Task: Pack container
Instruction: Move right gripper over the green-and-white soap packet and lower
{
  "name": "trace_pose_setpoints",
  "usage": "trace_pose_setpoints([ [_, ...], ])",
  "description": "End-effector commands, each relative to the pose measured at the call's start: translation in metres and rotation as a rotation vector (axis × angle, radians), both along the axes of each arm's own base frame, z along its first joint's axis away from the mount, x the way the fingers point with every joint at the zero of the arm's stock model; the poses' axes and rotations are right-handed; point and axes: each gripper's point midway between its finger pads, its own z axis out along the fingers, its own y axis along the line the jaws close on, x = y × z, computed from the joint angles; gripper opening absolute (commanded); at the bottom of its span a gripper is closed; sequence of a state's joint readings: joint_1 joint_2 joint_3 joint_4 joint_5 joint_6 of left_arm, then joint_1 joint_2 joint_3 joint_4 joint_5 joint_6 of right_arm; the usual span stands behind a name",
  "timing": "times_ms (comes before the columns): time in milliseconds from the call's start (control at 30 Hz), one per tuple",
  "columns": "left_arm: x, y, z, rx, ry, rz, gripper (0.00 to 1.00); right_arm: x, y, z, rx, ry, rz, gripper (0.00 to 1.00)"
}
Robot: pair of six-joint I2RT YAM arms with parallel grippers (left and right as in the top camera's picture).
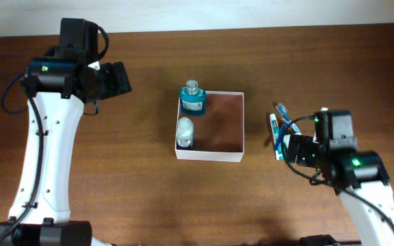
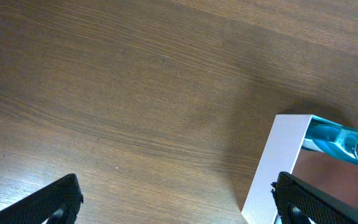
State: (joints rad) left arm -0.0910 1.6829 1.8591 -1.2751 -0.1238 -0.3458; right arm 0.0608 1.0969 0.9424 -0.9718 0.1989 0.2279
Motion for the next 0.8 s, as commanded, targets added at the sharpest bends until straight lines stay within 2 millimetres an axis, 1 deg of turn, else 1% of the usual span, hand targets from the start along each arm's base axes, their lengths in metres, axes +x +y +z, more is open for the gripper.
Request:
trace_pose_setpoints([
  [0, -0.001, 0.002, 0.007, 0.000, -0.019, 0.008, 0.99, 0.007, -0.002, -0.009, -0.034, 0.058, 0.026, 0.98],
  [33, -0.001, 0.002, 0.007, 0.000, -0.019, 0.008, 0.99, 0.007, -0.001, -0.017, -0.047, 0.095, 0.053, 0.98],
  [133, -0.001, 0.002, 0.007, 0.000, -0.019, 0.008, 0.99, 0.008, -0.001, -0.032, -0.050, 0.160, 0.068, 0.90],
  [200, -0.001, 0.002, 0.007, 0.000, -0.019, 0.008, 0.99, 0.008, -0.001, -0.041, -0.052, 0.197, 0.069, 0.87],
  [367, -0.001, 0.002, 0.007, 0.000, -0.019, 0.008, 0.99, 0.008, -0.001, -0.060, -0.054, 0.273, 0.070, 0.82],
  [567, -0.001, 0.002, 0.007, 0.000, -0.019, 0.008, 0.99, 0.012, 0.000, -0.073, -0.060, 0.306, 0.086, 0.81],
  [767, -0.001, 0.002, 0.007, 0.000, -0.019, 0.008, 0.99, 0.020, 0.000, -0.074, -0.067, 0.286, 0.110, 0.80],
])
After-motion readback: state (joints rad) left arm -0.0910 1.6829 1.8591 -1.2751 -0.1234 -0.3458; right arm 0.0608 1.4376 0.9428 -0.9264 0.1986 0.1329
